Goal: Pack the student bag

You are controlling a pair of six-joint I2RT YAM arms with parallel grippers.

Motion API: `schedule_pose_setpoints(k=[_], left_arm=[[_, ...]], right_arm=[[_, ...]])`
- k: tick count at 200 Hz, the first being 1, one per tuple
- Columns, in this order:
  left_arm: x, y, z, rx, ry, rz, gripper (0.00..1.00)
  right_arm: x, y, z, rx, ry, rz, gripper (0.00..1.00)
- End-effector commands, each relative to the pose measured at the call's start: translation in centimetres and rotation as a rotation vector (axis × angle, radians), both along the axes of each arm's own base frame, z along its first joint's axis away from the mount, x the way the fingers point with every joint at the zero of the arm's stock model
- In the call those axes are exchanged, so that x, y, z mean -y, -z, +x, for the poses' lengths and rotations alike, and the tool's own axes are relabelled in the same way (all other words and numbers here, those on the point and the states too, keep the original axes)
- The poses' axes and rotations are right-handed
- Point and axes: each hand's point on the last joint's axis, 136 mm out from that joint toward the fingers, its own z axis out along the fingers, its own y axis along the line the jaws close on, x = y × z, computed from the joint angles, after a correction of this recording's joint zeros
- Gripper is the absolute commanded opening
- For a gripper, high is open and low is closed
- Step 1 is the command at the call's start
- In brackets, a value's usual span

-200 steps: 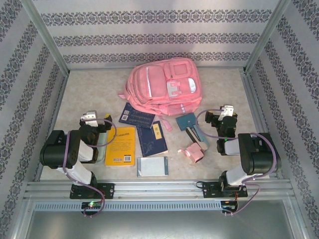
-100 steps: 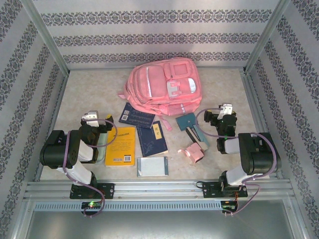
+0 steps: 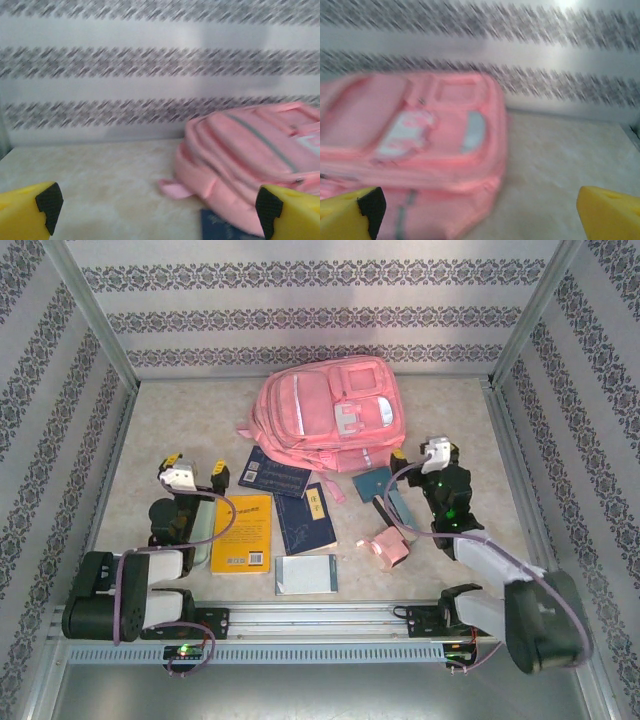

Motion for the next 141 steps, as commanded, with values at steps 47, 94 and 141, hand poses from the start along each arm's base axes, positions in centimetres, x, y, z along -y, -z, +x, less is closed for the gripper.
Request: schedule_pose_setpoints(k=[47, 94, 141], left_arm=[[7.8, -5.5, 0.0, -0.074, 0.378, -0.474, 1.00], [12.3, -0.9, -1.4, -0.428, 0.415, -0.504, 1.00], [10.4, -3.7, -2.5, -0.549, 0.107, -0.163, 1.00]], right_arm=[[-9.5, -7.2, -7.7, -0.036, -0.266, -0.065, 0.98], [-9.7, -8.1, -11.1, -0.214, -0.289, 0.001, 0.98], [-7.8, -7.8, -11.8, -0.489, -0.160, -0.098, 0.98]])
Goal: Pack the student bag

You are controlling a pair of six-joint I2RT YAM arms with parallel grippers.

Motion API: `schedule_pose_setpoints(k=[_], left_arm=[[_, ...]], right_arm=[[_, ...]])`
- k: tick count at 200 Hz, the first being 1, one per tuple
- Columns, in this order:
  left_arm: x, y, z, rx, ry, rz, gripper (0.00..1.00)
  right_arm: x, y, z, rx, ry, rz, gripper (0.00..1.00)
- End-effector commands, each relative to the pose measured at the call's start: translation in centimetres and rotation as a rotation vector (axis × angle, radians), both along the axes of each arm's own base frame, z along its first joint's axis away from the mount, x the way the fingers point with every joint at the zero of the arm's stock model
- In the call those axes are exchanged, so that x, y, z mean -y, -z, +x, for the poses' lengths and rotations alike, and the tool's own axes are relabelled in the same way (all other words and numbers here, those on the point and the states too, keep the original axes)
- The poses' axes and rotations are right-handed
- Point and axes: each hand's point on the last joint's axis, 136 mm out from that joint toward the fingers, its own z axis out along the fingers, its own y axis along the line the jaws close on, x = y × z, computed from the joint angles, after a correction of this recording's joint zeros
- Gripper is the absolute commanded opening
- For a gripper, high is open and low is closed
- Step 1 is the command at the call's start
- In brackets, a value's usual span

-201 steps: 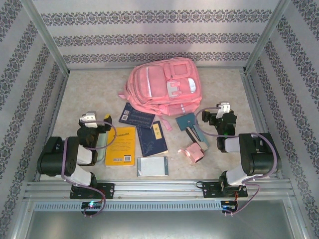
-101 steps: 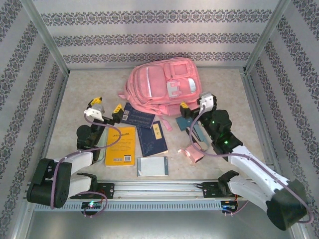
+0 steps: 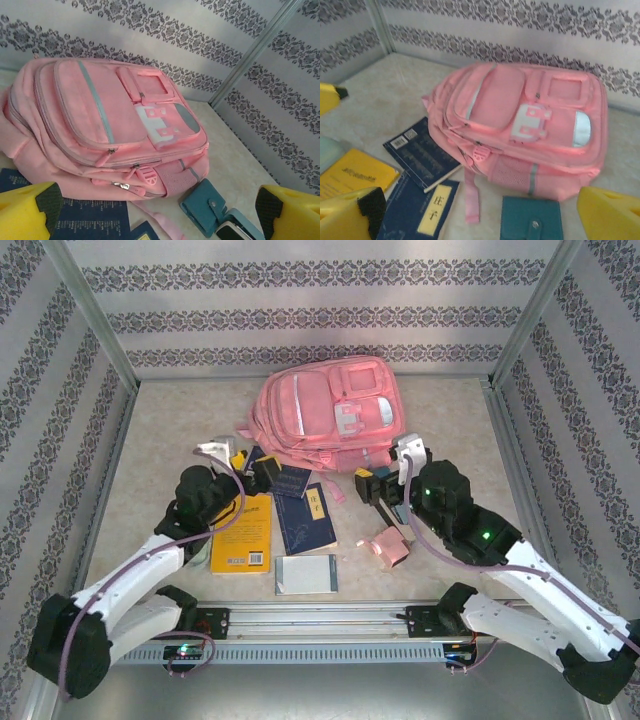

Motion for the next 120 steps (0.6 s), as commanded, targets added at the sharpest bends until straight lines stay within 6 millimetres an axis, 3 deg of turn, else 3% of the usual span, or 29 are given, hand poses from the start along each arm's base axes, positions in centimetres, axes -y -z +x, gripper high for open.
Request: schedule_pose_setpoints(k=[1, 21, 31, 42, 58, 77, 104, 120], left_arm=[[-3.7, 1.3, -0.8, -0.156, -0.186, 0.265, 1.00], [-4.8, 1.1, -0.9, -0.312, -0.210, 0.433, 1.00], [-4.5, 0.8, -1.6, -0.392, -0.152, 0.504, 1.00], [-4.7, 0.4, -1.8, -0.434, -0.129, 0.569, 1.00], [-7.5, 0.2, -0.8, -0.447, -0.331, 0.558, 1.00], [-6.5, 0.2, 1.0, -0.417, -0.293, 0.404, 1.00], [-6.8, 4.4, 4.2, -0.706, -0.320, 0.365, 1.00], [-5.7, 6.0, 6.5, -0.769, -0.273, 0.308, 1.00]], right_arm=[[2.0, 2.0, -0.9, -0.215, 0.099, -0.144, 0.98], [1.3, 2.0, -2.7, -0.447, -0.020, -0.266, 0.98], [1.8, 2.1, -1.6, -0.479, 0.054, -0.262, 0.98], [1.1, 2.5, -0.9, -0.498, 0.033, -0.170, 0.98], [1.1, 2.0, 0.8, -0.514, 0.050, 0.029, 0.98], [2.8, 1.3, 3.3, -0.533, 0.161, 0.202, 0.93], [4.5, 2.0, 4.2, -0.614, 0.252, 0.299, 0.75], [4.8, 2.8, 3.8, -0.674, 0.273, 0.336, 0.79]])
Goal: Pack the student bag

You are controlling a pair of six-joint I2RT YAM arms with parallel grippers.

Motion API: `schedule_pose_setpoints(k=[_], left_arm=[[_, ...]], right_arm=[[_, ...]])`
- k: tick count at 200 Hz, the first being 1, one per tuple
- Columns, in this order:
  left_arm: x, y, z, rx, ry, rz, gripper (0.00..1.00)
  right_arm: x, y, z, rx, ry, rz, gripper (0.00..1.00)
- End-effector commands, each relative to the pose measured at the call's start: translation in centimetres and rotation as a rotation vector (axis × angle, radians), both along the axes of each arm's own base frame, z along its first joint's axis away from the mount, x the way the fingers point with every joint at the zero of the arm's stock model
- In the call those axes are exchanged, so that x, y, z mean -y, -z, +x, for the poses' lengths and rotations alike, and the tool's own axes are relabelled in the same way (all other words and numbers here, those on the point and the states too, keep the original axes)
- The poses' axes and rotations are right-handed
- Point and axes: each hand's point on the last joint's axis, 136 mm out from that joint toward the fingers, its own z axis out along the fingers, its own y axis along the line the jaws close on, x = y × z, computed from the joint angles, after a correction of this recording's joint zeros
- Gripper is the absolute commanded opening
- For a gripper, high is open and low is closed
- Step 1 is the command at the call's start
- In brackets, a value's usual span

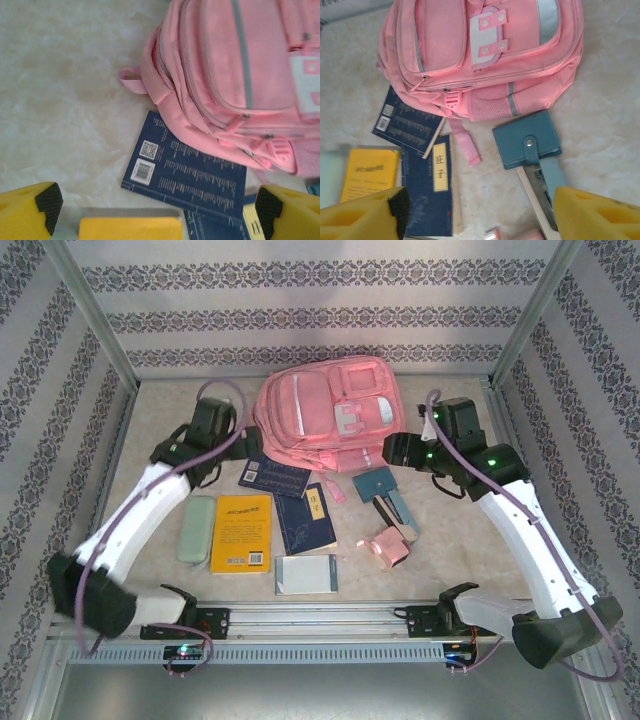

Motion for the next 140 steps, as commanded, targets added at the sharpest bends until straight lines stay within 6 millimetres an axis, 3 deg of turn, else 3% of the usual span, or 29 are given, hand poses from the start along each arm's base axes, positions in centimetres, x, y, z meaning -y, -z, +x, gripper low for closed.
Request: schedule_pose_setpoints(k=[1, 13, 35, 55, 85, 109, 140], left_arm=[[0.9, 3.9, 1.1, -0.189, -0.019, -0.105, 1.00], [1.2, 4.6, 3.2, -0.188, -0.020, -0.167, 1.00], [-0.2, 6.6, 7.3, -0.215, -0.105, -0.317, 1.00], [-0.6, 8.2, 11.4, -0.197, -0.112, -0.419, 1.00], [-0.5, 10.0, 16.7, -0.139, -0.075, -0.476, 0.97], [0.8, 11.0, 19.4, -0.121, -0.023, -0.522, 0.96], [1.2, 14.8, 21.2, -0.198, -0.030, -0.517, 0.86]], right_arm=[[-0.7, 0.4, -0.6, -0.094, 0.033, 0.134, 0.80], [-0.1, 0.5, -1.0, -0.104, 0.062, 0.147, 0.85], [1.5, -0.3, -1.2, -0.012, 0.157, 0.279, 0.98], [0.9, 0.3, -1.4, -0.032, 0.131, 0.394, 0.97], [0.0, 1.1, -2.5, -0.073, 0.083, 0.387, 0.91], [-0.1, 1.7, -3.3, -0.111, 0.074, 0.392, 0.90], [-0.4, 3.0, -4.3, -0.160, 0.071, 0.403, 0.85]])
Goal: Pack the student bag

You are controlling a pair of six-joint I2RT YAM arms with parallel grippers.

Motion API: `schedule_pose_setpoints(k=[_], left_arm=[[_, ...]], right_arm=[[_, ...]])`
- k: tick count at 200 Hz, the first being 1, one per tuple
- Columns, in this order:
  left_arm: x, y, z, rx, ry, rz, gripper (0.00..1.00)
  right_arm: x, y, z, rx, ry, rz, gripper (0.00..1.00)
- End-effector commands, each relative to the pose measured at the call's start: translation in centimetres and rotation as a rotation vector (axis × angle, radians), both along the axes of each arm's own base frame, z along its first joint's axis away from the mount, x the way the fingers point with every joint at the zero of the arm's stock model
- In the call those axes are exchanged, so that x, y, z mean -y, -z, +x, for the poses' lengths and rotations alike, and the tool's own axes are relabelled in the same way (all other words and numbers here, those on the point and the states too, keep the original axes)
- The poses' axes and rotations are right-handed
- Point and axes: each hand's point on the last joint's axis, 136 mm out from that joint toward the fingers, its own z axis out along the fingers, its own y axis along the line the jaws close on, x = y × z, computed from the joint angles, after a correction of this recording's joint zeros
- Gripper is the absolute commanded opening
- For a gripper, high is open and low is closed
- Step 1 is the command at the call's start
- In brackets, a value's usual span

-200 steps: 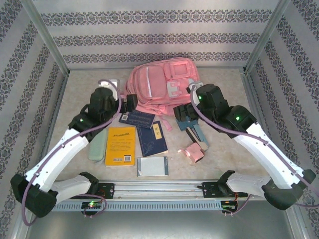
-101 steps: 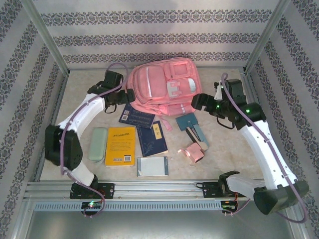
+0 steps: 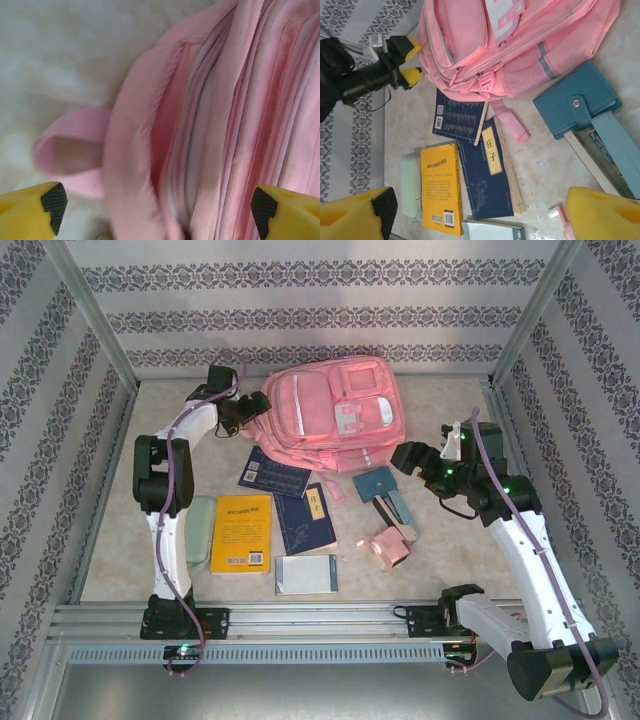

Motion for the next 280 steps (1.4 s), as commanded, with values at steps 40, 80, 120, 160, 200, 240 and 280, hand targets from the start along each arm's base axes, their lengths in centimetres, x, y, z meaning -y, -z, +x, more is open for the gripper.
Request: schedule_pose_setpoints(k=[40, 80, 120, 160, 200, 240, 280], left_arm=[[1.1, 0.1, 2.3, 0.020, 0.000, -0.050, 0.39], [2.9, -6.2, 3.0, 0.111, -0.062, -0.208, 0.00], [4.7, -14.5, 1.8, 0.224, -0.140, -0.415, 0.00], [4.6, -18.2, -3.1, 0.224, -0.248, -0.541, 0.00], [3.5, -19.0, -9.6, 0.202, -0.315, -0.552, 0.00], [4.1, -17.5, -15.9, 0.121, -0.225, -0.484, 0.00], [4.7, -14.0, -20.7, 0.051, -0.152, -0.469, 0.00]], right_arm=[[-0.8, 2.1, -1.2, -0.092, -0.037, 0.024, 0.81], [-0.8, 2.8, -0.1, -0.126, -0.034, -0.040, 0.78], [-2.1, 4.0, 0.7, -0.186, -0.070, -0.129, 0.67], [-4.1, 4.6, 1.7, -0.186, -0.123, -0.154, 0.49], [-6.4, 4.7, 2.4, -0.162, -0.244, -0.215, 0.29], [-9.6, 4.1, 2.3, -0.107, -0.404, -0.256, 0.22], [-12.6, 4.5, 3.4, -0.089, -0.465, -0.275, 0.62]])
